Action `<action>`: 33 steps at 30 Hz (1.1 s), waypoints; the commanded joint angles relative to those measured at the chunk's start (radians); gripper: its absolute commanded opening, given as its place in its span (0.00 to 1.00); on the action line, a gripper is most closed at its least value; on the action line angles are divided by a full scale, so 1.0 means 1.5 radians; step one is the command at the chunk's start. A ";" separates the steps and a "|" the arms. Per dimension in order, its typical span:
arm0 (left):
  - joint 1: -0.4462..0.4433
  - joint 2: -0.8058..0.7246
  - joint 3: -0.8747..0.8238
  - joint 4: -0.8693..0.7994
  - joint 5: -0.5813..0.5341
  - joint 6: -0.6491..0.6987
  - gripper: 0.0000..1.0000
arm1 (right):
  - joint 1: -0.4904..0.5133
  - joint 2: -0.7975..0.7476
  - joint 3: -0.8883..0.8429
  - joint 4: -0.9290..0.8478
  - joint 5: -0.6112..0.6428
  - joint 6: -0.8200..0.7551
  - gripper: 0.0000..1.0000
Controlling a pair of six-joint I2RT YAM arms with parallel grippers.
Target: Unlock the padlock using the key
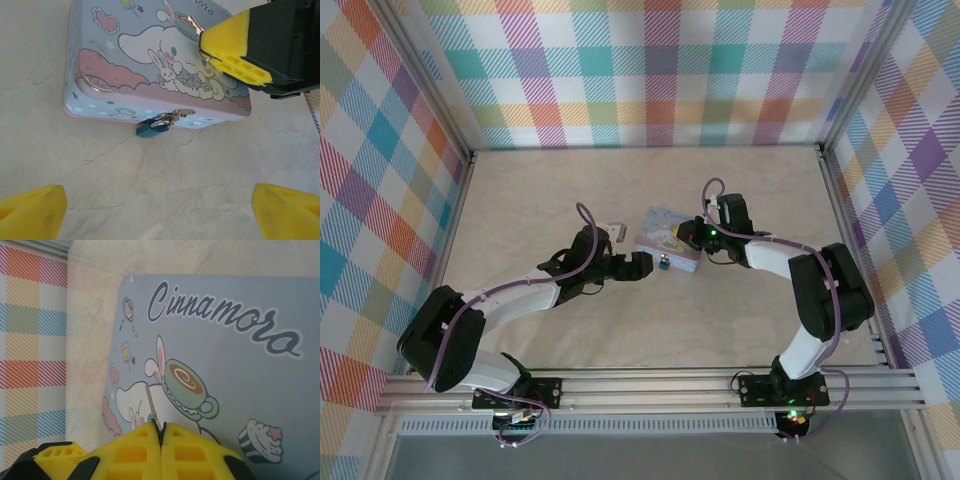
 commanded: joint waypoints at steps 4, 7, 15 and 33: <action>0.001 0.040 0.012 0.048 0.030 -0.003 0.91 | -0.005 0.006 -0.020 -0.005 0.005 -0.012 0.00; -0.004 0.062 0.020 0.058 0.041 0.006 0.86 | -0.005 0.006 -0.036 -0.005 0.009 -0.014 0.00; -0.028 0.105 0.044 0.078 0.008 0.040 0.82 | -0.005 -0.005 -0.055 -0.025 0.018 -0.025 0.00; -0.060 0.227 0.089 0.144 -0.023 0.099 0.74 | -0.006 -0.010 -0.057 -0.038 0.020 -0.035 0.00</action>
